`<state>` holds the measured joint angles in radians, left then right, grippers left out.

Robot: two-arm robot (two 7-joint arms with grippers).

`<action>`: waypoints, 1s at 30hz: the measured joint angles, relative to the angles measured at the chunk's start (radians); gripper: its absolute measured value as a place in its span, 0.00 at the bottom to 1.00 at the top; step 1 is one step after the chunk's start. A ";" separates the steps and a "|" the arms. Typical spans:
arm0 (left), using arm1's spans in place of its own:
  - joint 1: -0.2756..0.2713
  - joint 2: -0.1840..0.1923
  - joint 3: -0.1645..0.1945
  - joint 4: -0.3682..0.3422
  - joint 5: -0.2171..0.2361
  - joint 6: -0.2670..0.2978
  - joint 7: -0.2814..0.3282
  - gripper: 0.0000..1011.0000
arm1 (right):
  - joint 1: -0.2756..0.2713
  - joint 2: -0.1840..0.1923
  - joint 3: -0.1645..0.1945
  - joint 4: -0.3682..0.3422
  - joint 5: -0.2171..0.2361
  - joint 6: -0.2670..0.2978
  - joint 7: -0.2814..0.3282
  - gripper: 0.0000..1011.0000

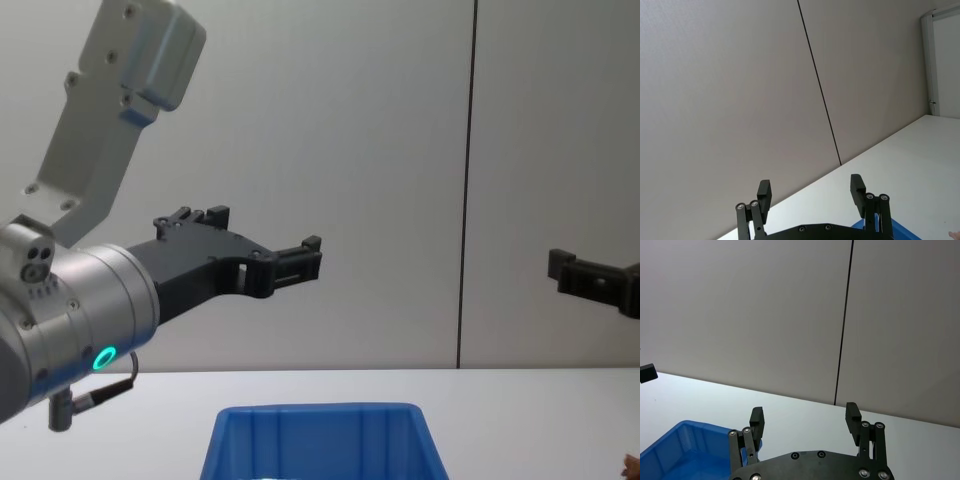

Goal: Pick up the two dolls from the table and place them into the box.

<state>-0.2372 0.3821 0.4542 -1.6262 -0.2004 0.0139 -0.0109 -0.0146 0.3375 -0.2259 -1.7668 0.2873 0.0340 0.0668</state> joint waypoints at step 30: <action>0.000 0.000 0.000 0.000 0.000 0.000 0.000 0.99 | -0.029 0.020 0.011 -0.019 0.009 0.006 -0.021 0.99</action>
<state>-0.2372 0.3821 0.4542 -1.6262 -0.2004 0.0138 -0.0109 -0.0440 0.3577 -0.2147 -1.7859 0.2959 0.0405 0.0460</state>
